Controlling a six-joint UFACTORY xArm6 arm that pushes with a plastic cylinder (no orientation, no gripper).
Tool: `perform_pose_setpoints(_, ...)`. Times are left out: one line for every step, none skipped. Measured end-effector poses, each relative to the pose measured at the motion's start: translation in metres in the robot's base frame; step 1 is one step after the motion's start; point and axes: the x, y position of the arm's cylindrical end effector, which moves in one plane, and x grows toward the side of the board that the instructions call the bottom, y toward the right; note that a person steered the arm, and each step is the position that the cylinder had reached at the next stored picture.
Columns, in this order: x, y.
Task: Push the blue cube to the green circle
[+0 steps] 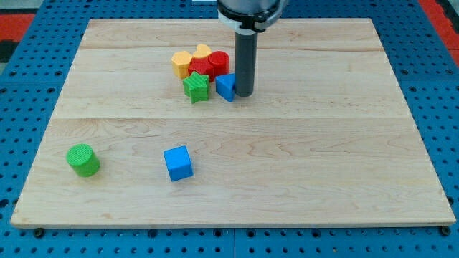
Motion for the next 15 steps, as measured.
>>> perform_pose_setpoints(-0.005,-0.004)
perform_pose_setpoints(-0.017,-0.01)
perform_pose_setpoints(-0.034,-0.018)
perform_pose_setpoints(-0.025,-0.003)
perform_pose_setpoints(0.019,0.056)
perform_pose_setpoints(0.085,0.005)
perform_pose_setpoints(0.127,-0.023)
perform_pose_setpoints(0.149,-0.025)
perform_pose_setpoints(0.15,-0.072)
perform_pose_setpoints(0.156,-0.096)
perform_pose_setpoints(0.169,-0.091)
perform_pose_setpoints(0.169,-0.122)
perform_pose_setpoints(0.146,-0.156)
perform_pose_setpoints(0.132,-0.183)
perform_pose_setpoints(0.155,-0.186)
